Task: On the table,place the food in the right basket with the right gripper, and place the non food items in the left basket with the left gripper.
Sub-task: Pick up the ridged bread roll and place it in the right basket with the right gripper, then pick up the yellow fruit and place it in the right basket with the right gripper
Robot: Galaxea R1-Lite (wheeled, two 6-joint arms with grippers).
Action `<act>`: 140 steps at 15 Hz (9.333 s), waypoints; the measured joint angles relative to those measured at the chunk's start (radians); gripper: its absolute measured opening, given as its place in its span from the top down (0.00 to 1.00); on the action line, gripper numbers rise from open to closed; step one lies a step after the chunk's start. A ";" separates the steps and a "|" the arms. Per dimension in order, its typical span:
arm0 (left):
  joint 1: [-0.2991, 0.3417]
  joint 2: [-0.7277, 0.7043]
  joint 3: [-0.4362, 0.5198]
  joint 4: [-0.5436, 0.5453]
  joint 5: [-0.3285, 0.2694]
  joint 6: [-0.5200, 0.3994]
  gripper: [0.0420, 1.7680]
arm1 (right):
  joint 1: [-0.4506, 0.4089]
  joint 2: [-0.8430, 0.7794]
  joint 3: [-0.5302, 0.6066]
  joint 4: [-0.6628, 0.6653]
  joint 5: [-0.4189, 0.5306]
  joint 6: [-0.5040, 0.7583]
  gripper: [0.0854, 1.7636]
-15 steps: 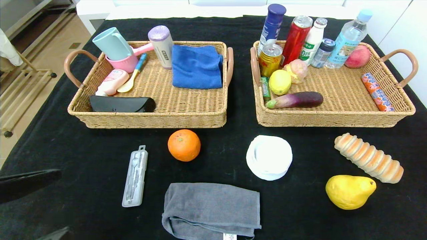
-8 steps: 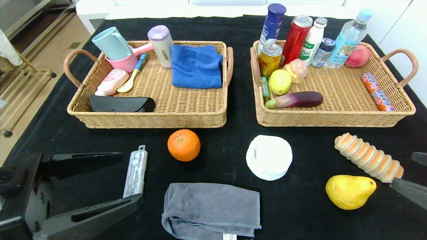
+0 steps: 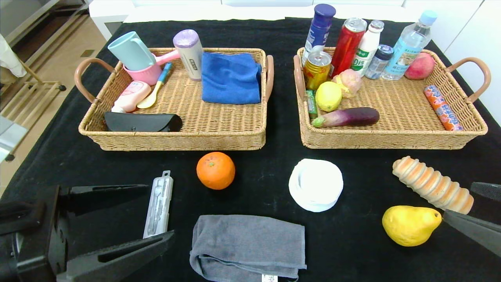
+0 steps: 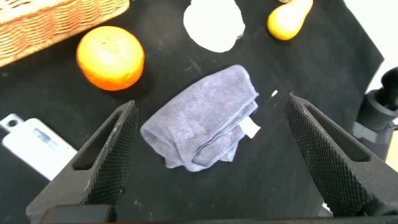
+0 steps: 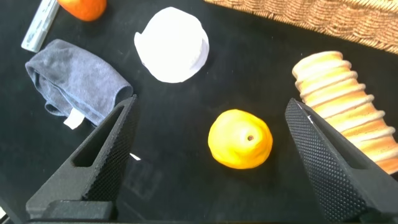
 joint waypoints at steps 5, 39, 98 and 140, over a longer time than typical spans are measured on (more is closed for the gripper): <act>0.001 -0.027 0.029 0.002 0.006 0.000 0.03 | 0.000 -0.008 0.004 0.002 0.000 0.000 0.03; 0.002 -0.109 0.141 -0.074 0.020 0.018 0.03 | -0.181 0.449 -0.430 0.427 -0.331 -0.013 0.03; 0.001 -0.112 0.151 -0.073 0.020 0.032 0.03 | -0.173 0.357 -0.428 0.488 -0.299 -0.031 0.81; 0.007 -0.052 0.023 -0.078 0.024 0.090 0.03 | -0.200 0.708 -0.851 0.252 -0.396 0.089 0.15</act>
